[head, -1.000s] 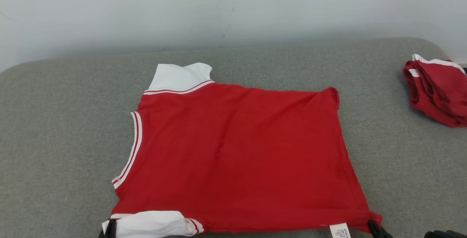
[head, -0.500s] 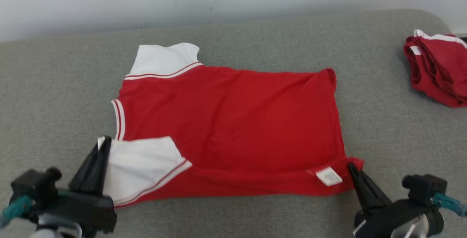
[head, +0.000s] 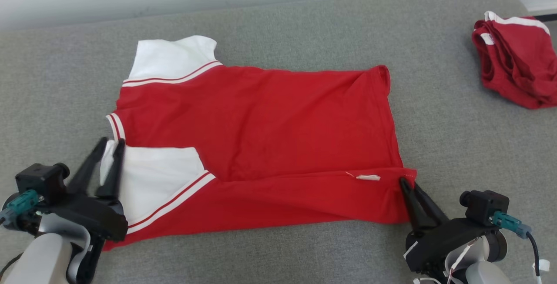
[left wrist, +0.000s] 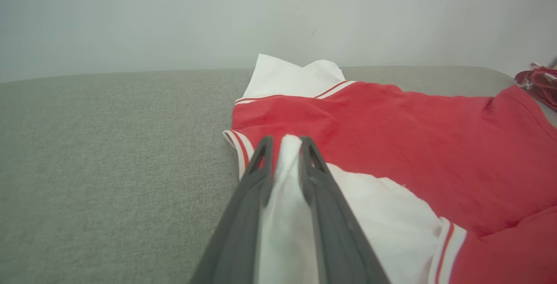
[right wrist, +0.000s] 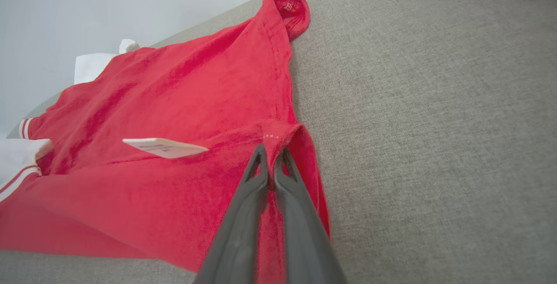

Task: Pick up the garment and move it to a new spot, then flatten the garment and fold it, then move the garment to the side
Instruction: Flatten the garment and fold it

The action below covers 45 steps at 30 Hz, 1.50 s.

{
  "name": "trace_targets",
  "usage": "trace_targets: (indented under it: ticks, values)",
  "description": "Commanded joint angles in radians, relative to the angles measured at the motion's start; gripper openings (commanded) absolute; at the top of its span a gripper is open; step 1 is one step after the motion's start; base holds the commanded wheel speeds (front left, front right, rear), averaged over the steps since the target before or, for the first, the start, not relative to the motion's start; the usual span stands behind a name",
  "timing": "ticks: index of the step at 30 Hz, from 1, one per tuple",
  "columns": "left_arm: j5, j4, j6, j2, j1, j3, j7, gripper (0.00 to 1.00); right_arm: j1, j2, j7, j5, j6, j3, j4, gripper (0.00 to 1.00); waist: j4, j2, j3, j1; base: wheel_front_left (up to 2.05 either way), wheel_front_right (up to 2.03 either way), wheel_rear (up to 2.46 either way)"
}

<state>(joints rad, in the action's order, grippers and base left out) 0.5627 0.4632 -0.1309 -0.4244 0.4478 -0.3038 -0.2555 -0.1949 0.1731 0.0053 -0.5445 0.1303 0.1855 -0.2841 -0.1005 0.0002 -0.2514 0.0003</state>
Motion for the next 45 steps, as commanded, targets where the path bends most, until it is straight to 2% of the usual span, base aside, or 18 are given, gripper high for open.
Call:
trace_targets:
  ticks: [1, 8, 12, 15, 28, 29, 30, 31, 32, 39, 45]
  values:
    - [0.009, 0.006, 0.002, -0.001, 0.007, 0.002, -0.006, 1.00, -0.002, 0.004, -0.013, -0.002, 0.000, 0.001, -0.007, 1.00, 0.005, -0.0002, 0.012, -0.0003, 0.00, 0.00, 0.00]
    - [-0.007, -0.064, 0.001, 0.034, -0.130, 0.113, -0.008, 1.00, 0.058, 0.042, -0.065, 0.029, 0.000, 0.020, -0.021, 1.00, 0.018, -0.0002, 0.070, -0.0003, 0.00, 0.00, 0.00]
    - [-0.017, -0.098, 0.001, 0.050, -0.244, 0.132, -0.008, 1.00, 0.090, 0.051, -0.071, 0.041, 0.000, 0.014, -0.040, 1.00, 0.030, -0.0002, 0.083, -0.0003, 0.00, 0.00, 0.00]
    - [-0.008, -0.079, 0.001, 0.059, -0.294, 0.141, -0.008, 1.00, 0.085, 0.034, -0.072, 0.043, 0.000, 0.019, -0.061, 1.00, 0.030, -0.0002, 0.076, -0.0003, 0.00, 0.00, 0.00]
    - [-0.007, 0.082, 0.002, 0.075, -0.246, 0.082, 0.001, 1.00, -0.025, 0.005, -0.082, 0.078, 0.000, 0.053, -0.221, 1.00, 0.038, -0.0002, 0.029, -0.0003, 0.00, 0.00, 0.00]
    - [0.011, 0.106, 0.002, 0.085, -0.233, 0.069, 0.002, 1.00, -0.032, -0.006, -0.086, 0.069, 0.000, 0.062, -0.250, 0.75, 0.042, -0.0002, 0.031, -0.0003, 0.00, 0.00, 0.00]
    - [0.021, 0.118, 0.002, 0.087, -0.230, 0.062, 0.004, 0.82, -0.035, -0.010, -0.090, 0.064, 0.001, 0.068, -0.263, 0.30, 0.043, -0.0002, 0.034, -0.0003, 0.00, 0.00, 0.00]
    - [0.026, 0.128, 0.002, 0.087, -0.226, 0.053, 0.005, 0.26, -0.037, -0.014, -0.095, 0.060, 0.001, 0.074, -0.272, 0.00, 0.045, -0.0002, 0.039, -0.0003, 0.00, 0.00, 0.00]
    - [0.027, 0.135, 0.001, 0.089, -0.225, 0.041, 0.005, 0.00, -0.040, -0.018, -0.104, 0.056, 0.001, 0.080, -0.280, 0.00, 0.046, -0.0002, 0.047, -0.0003, 0.00, 0.00, 0.00]
    - [0.062, 0.135, 0.001, 0.086, -0.254, 0.030, -0.006, 0.00, -0.030, 0.012, -0.157, 0.009, 0.001, 0.096, -0.294, 0.00, 0.065, -0.0002, 0.120, -0.0003, 0.00, 0.00, 0.00]
    - [0.067, 0.059, 0.013, 0.109, -0.355, 0.068, -0.008, 0.00, 0.052, 0.071, -0.138, -0.026, 0.000, 0.107, -0.237, 0.00, 0.092, -0.0002, 0.180, -0.0003, 0.00, 0.00, 0.00]
